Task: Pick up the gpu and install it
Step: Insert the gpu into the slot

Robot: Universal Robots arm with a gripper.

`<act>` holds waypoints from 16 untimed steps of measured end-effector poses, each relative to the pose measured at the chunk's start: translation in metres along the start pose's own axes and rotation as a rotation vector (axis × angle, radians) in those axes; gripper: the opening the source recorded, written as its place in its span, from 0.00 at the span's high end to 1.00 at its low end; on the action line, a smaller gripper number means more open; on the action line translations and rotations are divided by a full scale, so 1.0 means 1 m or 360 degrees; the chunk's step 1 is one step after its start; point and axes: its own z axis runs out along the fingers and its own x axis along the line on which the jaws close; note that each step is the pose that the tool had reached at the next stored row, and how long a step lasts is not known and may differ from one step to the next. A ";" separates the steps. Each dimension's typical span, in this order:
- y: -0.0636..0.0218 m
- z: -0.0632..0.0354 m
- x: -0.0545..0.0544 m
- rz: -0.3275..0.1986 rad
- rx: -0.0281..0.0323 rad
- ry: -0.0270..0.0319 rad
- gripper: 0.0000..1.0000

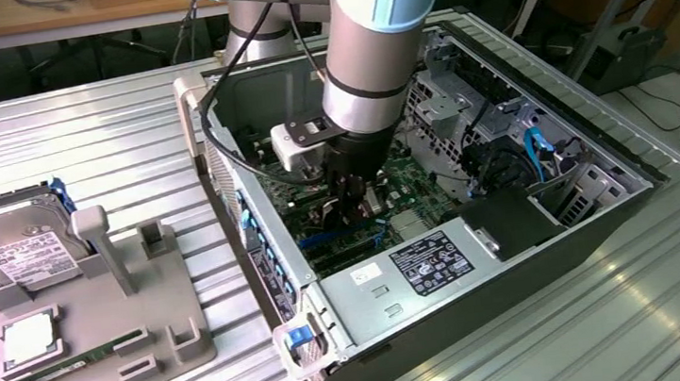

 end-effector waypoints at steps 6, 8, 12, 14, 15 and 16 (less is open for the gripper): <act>0.0002 0.0071 0.000 0.0000 -0.00002 0.00003 0.72; 0.0003 0.0074 0.000 0.0000 -0.00003 0.00005 0.72; 0.0002 0.0077 0.000 0.0000 0.00000 -0.00002 0.72; 0.0003 0.0093 0.000 0.0000 -0.00003 0.00003 0.72; 0.0003 0.0110 0.000 0.0000 -0.00003 0.00004 0.72; 0.0004 0.0128 0.000 0.0000 -0.00005 0.00006 0.72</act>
